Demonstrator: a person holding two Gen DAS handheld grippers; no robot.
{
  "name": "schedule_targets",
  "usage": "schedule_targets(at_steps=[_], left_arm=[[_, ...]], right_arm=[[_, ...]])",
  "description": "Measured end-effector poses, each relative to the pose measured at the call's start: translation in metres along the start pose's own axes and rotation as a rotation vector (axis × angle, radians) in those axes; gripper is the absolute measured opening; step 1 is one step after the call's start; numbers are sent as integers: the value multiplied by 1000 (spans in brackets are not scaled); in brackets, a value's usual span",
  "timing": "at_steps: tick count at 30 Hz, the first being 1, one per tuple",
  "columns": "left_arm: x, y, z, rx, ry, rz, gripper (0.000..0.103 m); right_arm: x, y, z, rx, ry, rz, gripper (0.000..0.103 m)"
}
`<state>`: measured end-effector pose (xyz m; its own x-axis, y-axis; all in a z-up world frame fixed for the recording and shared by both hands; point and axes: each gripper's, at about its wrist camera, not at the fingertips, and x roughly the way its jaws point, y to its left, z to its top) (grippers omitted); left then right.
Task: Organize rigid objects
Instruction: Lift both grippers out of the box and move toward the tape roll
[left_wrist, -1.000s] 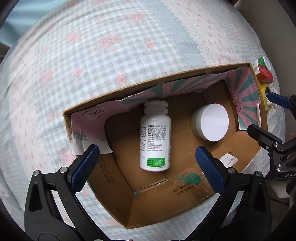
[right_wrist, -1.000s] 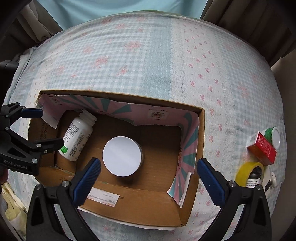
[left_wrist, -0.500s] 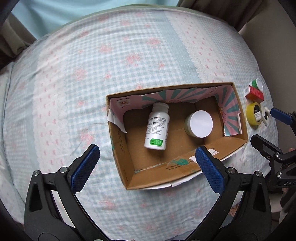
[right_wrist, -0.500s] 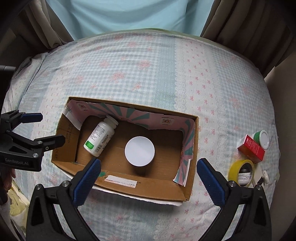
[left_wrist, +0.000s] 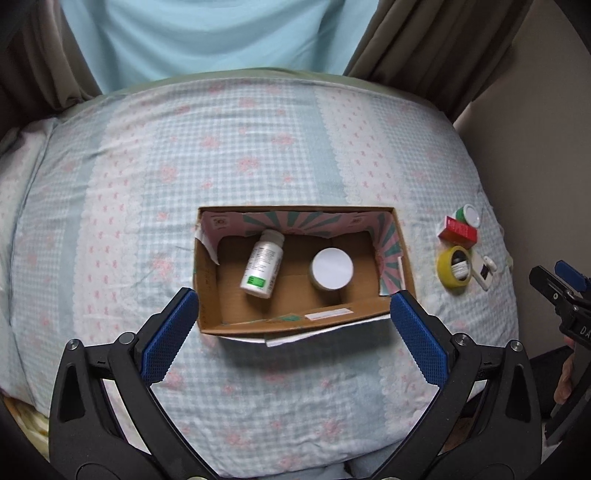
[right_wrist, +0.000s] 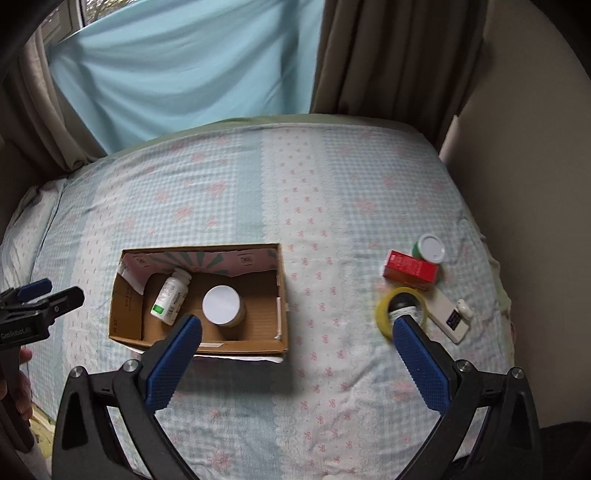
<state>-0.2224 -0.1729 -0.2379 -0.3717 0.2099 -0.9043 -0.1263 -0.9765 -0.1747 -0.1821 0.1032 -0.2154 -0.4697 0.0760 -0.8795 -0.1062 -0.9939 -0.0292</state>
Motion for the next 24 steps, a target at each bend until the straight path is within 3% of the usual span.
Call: schedule_targets(at_steps=[9,14,24], left_arm=[[-8,-101,-20,113,-36,-73,103],[9,-160,-29,143,12,-103,103],[68,-250,-31,211,115,-82,103]], right_arm=[[-36,-95,-17,116,-48,-69,103],[-33,-144,-32,157,-22,-98,103],[6,-227,-42,261,37,-85,103]])
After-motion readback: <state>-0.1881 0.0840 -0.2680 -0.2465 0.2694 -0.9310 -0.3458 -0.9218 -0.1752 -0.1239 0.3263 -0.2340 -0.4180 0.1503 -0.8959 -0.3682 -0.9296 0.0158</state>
